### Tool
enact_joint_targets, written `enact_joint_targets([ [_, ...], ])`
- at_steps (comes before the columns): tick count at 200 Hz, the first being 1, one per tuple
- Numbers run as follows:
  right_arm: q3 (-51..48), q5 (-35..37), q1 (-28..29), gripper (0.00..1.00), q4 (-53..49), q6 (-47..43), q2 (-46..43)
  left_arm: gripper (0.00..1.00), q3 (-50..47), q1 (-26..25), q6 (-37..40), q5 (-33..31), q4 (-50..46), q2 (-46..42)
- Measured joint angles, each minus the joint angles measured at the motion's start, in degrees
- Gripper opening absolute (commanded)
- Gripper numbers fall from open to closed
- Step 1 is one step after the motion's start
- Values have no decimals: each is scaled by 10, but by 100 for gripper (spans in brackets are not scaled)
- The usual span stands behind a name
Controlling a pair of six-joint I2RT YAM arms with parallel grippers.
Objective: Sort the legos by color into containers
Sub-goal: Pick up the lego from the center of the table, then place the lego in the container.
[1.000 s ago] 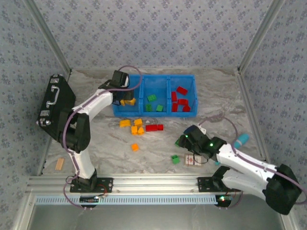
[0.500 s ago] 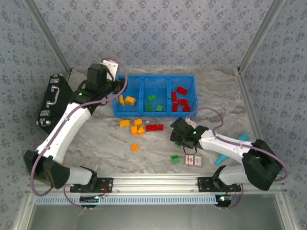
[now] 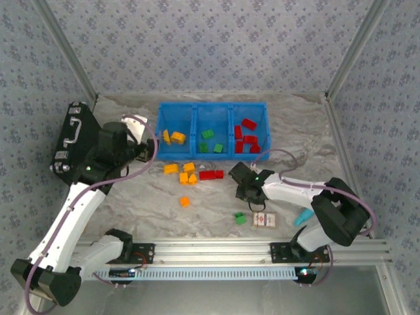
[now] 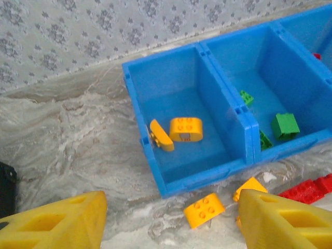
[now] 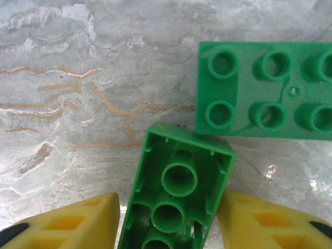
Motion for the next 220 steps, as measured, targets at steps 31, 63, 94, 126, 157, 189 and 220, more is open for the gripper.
enact_joint_targets([
  [31,20,0,-2,32,-12,-16,7,70,-25,0,-7,11,-13,-16],
  [63,56,4,9,30,-47,-50,7,71,-69,0,-16,15,-37,-43],
  [94,125,15,21,29,-99,-90,3,70,-98,0,-32,16,-68,-68],
  [126,226,19,19,28,-130,-156,15,71,-126,0,-54,24,-73,-86],
  [157,384,17,5,28,-139,-253,97,70,-183,0,-76,39,-60,-99],
  [189,494,4,-22,29,-135,-330,184,70,-189,0,-98,58,-68,-107],
  [220,553,-14,-54,32,-129,-368,259,68,-190,-3,-158,82,-79,-136],
])
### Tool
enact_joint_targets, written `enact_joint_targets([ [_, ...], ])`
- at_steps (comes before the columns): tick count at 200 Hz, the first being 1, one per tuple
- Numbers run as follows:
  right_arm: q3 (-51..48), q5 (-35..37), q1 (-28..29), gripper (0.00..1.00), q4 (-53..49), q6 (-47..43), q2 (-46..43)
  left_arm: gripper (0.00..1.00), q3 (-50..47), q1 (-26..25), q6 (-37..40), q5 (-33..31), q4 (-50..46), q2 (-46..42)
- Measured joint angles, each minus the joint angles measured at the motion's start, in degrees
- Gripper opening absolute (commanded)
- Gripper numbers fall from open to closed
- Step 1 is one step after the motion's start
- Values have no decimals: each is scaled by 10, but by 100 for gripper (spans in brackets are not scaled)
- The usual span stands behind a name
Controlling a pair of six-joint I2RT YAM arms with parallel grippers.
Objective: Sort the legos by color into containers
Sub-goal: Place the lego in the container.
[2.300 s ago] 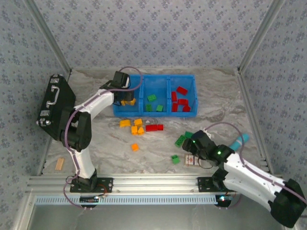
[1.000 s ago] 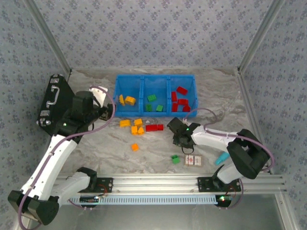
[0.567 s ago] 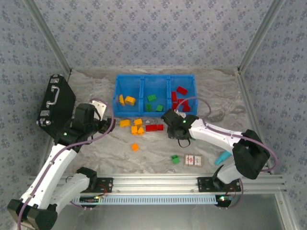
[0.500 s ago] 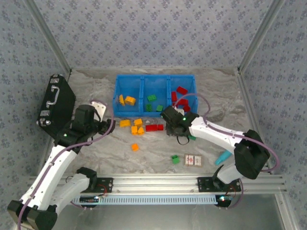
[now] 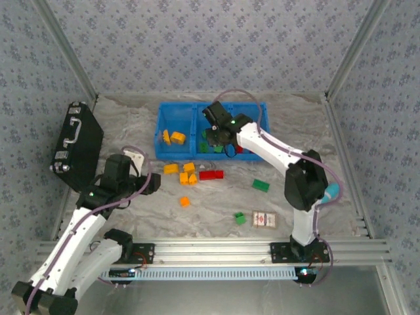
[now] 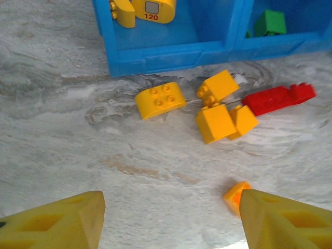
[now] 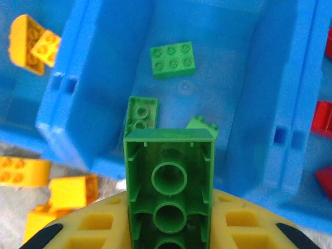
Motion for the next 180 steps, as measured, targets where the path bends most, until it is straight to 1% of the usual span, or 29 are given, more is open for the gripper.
enact_joint_targets([
  [18,26,-10,-13,34,0,-14,39,68,-9,-25,-52,-1,-1,-14],
  [38,50,-23,-21,36,0,-25,73,70,-31,-81,-108,-12,-3,-16],
  [64,79,-37,-26,40,-2,-37,101,71,-62,-147,-180,-29,-3,8],
  [85,92,-45,-30,44,-2,-45,107,72,-88,-187,-229,-42,15,37],
  [116,98,-50,-36,51,-2,-51,107,73,-103,-220,-274,-64,43,85],
  [140,98,-54,-38,53,-2,-55,107,73,-103,-236,-293,-76,71,125],
  [180,83,-63,-38,57,6,-69,99,74,-92,-266,-318,-92,89,184],
])
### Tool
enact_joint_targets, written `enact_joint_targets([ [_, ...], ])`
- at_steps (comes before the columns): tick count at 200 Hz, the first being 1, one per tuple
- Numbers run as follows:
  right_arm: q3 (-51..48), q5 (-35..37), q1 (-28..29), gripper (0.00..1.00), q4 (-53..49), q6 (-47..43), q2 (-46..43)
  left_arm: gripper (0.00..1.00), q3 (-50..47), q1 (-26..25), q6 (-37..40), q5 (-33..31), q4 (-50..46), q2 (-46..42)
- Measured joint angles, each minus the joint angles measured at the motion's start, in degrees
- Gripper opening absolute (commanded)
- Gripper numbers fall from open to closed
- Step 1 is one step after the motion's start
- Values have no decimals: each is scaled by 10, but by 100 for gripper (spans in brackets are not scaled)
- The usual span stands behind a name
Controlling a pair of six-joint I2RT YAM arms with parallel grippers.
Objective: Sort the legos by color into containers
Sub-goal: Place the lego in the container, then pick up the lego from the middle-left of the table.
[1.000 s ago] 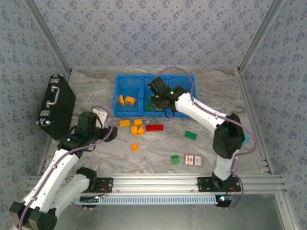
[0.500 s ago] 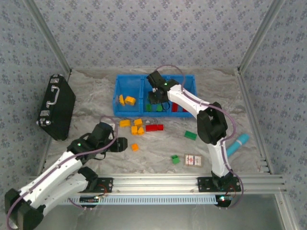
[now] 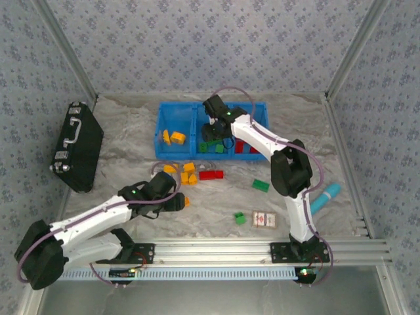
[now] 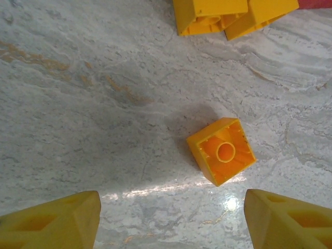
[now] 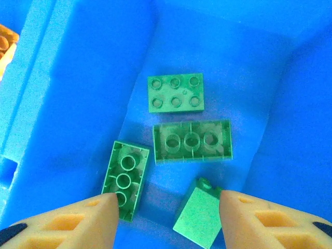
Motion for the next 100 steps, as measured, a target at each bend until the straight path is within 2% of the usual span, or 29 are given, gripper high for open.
enact_joint_targets([
  [36,-68,-2,-3,58,11,-19,-63,75,37,-31,-30,-11,16,74],
  [100,-204,-12,-44,58,64,-37,-207,76,69,-38,-95,-20,34,164],
])
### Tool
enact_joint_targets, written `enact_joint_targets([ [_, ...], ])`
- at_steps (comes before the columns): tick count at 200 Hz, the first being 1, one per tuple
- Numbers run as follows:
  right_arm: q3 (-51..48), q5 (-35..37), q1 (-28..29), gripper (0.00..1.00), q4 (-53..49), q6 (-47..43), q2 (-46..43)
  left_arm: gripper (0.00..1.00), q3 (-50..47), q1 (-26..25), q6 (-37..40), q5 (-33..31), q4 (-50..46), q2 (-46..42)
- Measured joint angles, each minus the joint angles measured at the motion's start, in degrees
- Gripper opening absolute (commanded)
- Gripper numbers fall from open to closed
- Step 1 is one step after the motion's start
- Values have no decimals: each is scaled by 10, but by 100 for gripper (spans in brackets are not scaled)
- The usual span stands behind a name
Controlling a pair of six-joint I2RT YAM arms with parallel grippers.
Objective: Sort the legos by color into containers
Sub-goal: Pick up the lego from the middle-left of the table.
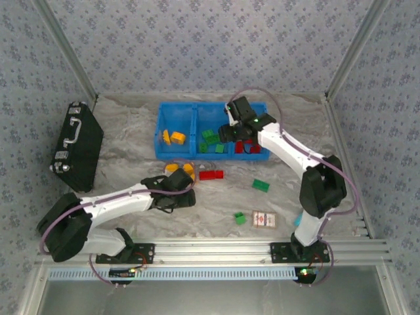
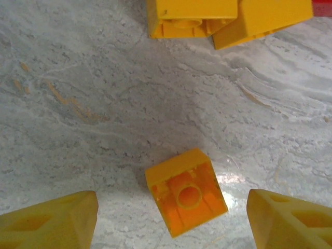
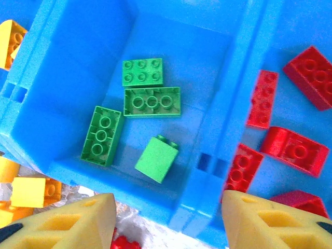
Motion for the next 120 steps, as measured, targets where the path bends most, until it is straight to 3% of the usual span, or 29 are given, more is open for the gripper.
enact_joint_targets([
  [22,-31,-4,-4,58,16,-4,-28,74,18,-10,-10,-2,-2,33],
  [92,-111,-28,-48,58,61,-13,-81,54,59,-32,-44,-14,-23,110],
  [120,-130,-28,-56,58,68,-13,-96,41,66,-32,-50,-22,-34,120],
])
